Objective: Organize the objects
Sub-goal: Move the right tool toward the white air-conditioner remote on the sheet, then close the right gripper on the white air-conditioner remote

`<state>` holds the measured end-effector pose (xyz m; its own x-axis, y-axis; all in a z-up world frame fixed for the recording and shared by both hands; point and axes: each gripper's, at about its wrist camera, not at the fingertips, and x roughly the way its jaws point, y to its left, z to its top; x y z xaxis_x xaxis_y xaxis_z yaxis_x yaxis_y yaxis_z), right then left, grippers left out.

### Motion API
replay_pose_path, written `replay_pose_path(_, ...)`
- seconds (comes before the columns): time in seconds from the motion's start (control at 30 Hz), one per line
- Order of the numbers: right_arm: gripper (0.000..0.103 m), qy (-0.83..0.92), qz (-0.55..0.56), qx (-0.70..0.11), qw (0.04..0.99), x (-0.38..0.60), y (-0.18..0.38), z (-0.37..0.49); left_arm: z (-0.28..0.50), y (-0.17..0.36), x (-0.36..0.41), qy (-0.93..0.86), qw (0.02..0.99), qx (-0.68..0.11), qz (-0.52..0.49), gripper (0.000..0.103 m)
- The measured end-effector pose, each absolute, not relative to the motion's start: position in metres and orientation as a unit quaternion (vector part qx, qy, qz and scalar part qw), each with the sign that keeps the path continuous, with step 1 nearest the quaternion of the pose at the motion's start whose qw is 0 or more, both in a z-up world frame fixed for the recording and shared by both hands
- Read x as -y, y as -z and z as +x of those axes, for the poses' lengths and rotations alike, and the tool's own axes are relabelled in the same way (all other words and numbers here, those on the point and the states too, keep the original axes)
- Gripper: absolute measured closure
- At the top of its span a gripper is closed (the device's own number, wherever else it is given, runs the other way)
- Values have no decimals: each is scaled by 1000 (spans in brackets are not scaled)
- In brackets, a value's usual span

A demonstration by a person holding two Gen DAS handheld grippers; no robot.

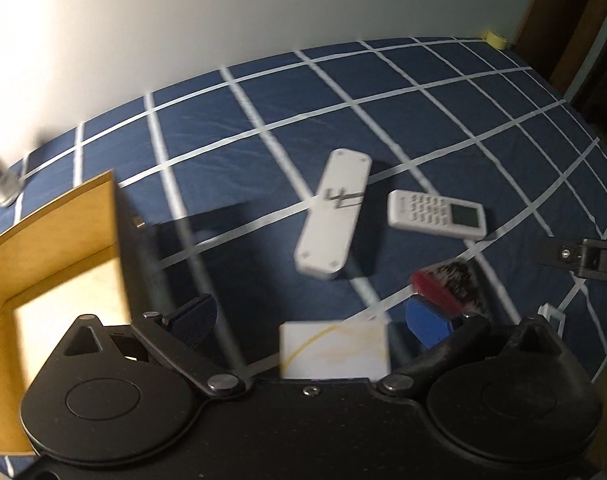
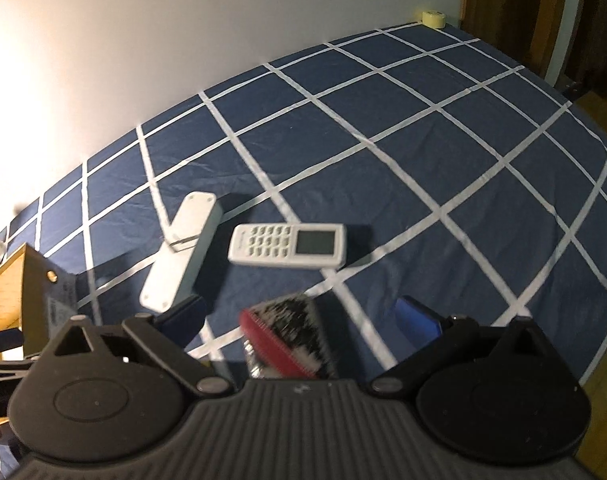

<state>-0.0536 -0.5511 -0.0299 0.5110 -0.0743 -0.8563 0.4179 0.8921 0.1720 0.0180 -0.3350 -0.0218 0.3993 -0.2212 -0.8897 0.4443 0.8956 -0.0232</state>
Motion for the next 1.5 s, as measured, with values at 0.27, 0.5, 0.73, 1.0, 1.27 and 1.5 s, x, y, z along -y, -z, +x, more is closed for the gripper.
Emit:
replay_pose_path(0.27,2,126,195,-488,842,587,44,-19,44,37,391,225,811,-528,112,11)
replay_pose_path(0.5,15,107,223,-509,825,608,64,16,71,58,430,248,788,-551,122,20)
replay_pose_path(0.73,17,108,250,-542,795,624,98,45,97,85,462,266,760,-578,134,24)
replay_pose_path(1.0,17,103,262,-573,770,633,129,70,115,112,487,279,734,-601,146,23)
replay_pose_path(1.27,17,97,269,-589,756,632,146,87,125,133,498,289,715,-621,138,25)
replay_pose_path(1.5,20,98,275,-603,743,631,157,93,133,146,501,292,702,-636,133,30)
